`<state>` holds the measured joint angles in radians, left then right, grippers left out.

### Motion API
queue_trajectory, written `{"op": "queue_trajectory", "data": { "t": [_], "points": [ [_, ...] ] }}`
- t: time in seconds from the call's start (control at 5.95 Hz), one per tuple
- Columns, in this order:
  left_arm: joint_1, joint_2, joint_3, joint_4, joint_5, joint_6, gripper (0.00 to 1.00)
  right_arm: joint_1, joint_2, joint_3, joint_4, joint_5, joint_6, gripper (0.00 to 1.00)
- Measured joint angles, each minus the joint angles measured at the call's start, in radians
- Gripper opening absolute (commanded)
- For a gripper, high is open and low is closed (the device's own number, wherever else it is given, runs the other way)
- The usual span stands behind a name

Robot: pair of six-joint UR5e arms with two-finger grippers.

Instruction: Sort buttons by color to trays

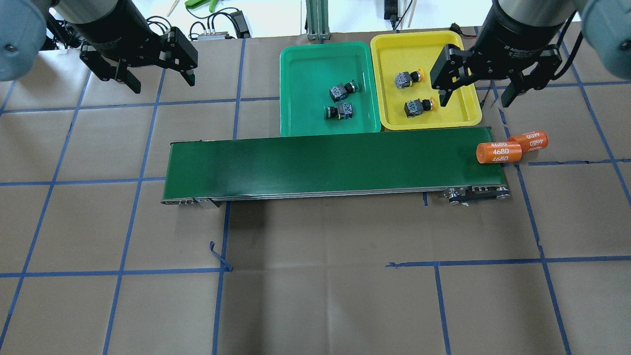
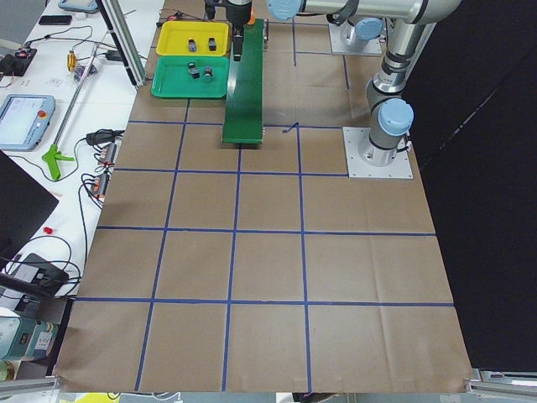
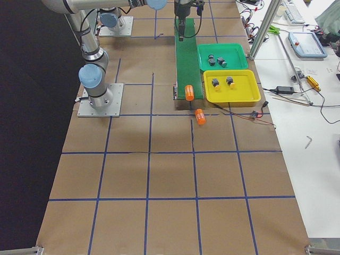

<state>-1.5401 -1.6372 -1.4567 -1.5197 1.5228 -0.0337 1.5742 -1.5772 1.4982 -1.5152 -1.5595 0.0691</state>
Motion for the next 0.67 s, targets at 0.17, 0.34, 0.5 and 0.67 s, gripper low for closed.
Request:
{"op": "queue_trajectory", "data": {
  "t": [0.17,0.34,0.5,0.67],
  "points": [
    [0.0,0.0,0.0,0.001,-0.001,0.0,0.99,0.0,0.009,-0.009,0.0,0.004,0.0,1.0],
    [0.0,0.0,0.001,0.002,-0.001,0.0,0.99,0.001,0.01,-0.011,0.0,0.005,0.0,1.0],
    [0.0,0.0,0.001,0.002,-0.001,0.0,0.99,0.001,0.011,-0.011,0.001,0.003,0.0,1.0],
    [0.0,0.0,0.0,0.003,0.0,0.0,0.99,0.001,0.011,-0.01,0.001,-0.001,0.0,1.0]
  ]
}}
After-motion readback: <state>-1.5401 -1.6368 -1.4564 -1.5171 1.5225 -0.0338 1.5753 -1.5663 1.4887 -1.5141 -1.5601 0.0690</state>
